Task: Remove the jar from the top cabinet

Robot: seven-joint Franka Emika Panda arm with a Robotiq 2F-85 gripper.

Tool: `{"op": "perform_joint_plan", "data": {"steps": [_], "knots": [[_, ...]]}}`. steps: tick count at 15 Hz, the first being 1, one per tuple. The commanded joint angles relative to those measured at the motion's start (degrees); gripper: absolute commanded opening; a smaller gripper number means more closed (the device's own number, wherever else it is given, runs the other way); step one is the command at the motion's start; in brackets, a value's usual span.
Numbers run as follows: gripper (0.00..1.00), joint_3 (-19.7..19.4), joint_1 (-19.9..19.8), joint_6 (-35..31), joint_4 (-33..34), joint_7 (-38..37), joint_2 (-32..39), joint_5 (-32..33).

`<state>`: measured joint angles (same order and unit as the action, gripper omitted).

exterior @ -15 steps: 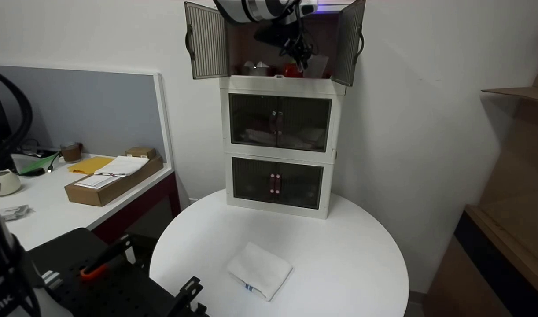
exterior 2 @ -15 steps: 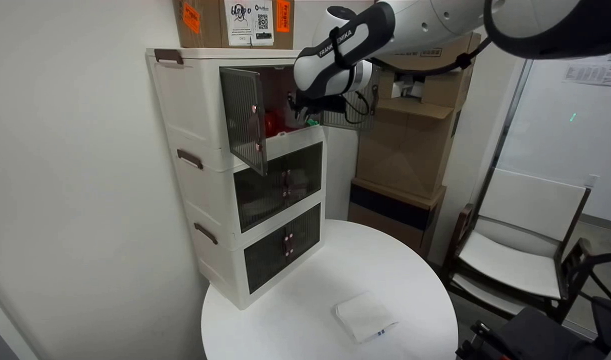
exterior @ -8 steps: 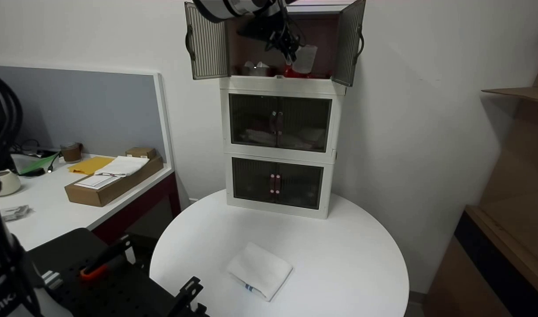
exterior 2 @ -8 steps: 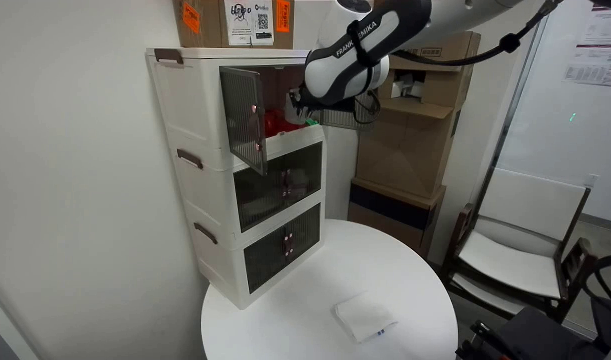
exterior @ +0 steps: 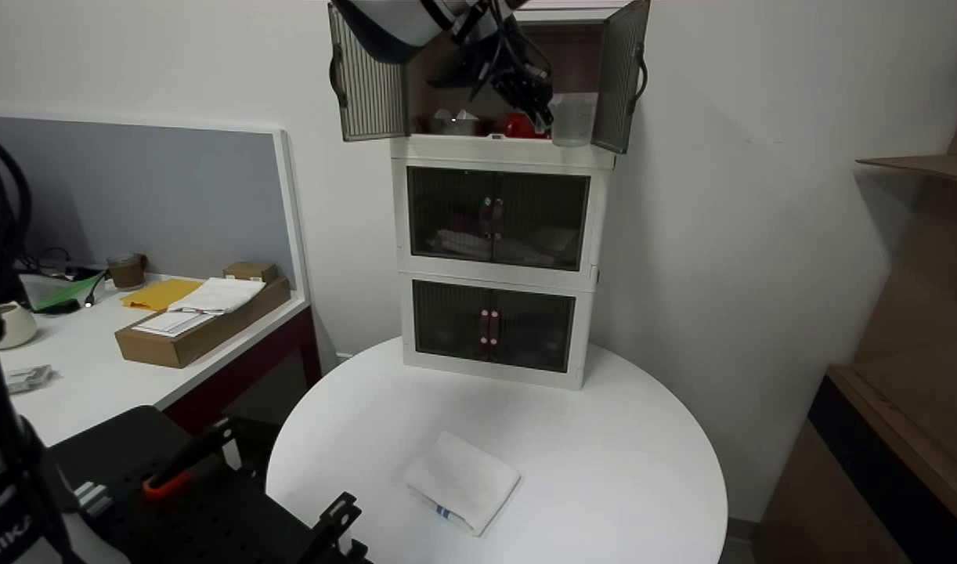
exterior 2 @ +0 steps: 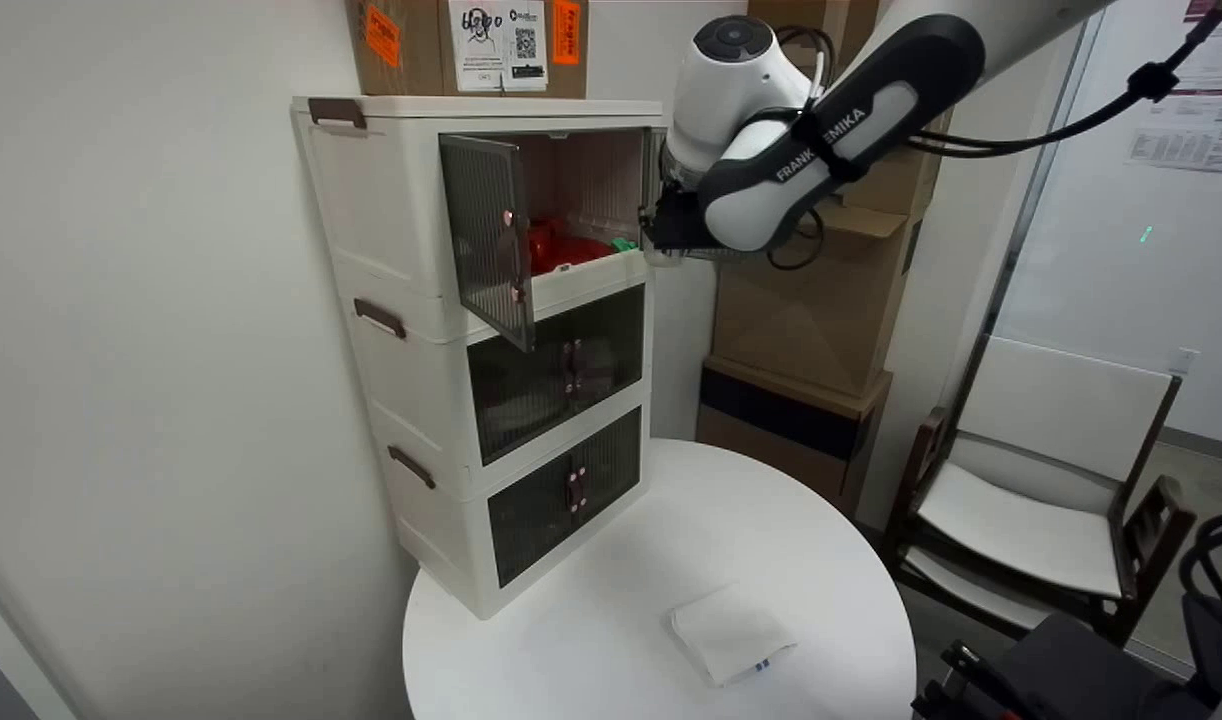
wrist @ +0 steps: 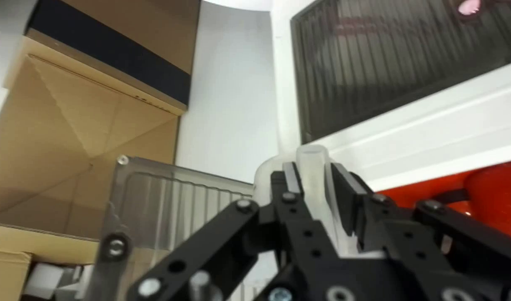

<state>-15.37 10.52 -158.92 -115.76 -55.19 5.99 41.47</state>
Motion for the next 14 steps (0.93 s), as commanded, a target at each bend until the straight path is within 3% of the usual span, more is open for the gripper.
{"op": "perform_joint_plan", "data": {"steps": [1,7,8,14], "knots": [[0.06,-1.1,0.5,5.0,-3.9,-7.2,-1.8,4.2],[0.06,-1.8,0.1,8.0,-3.0,-13.8,4.9,5.8],[0.06,1.5,-3.6,8.6,-2.2,-15.0,6.5,6.6],[0.06,0.0,-7.4,12.5,-0.3,-24.6,17.2,9.0]]}}
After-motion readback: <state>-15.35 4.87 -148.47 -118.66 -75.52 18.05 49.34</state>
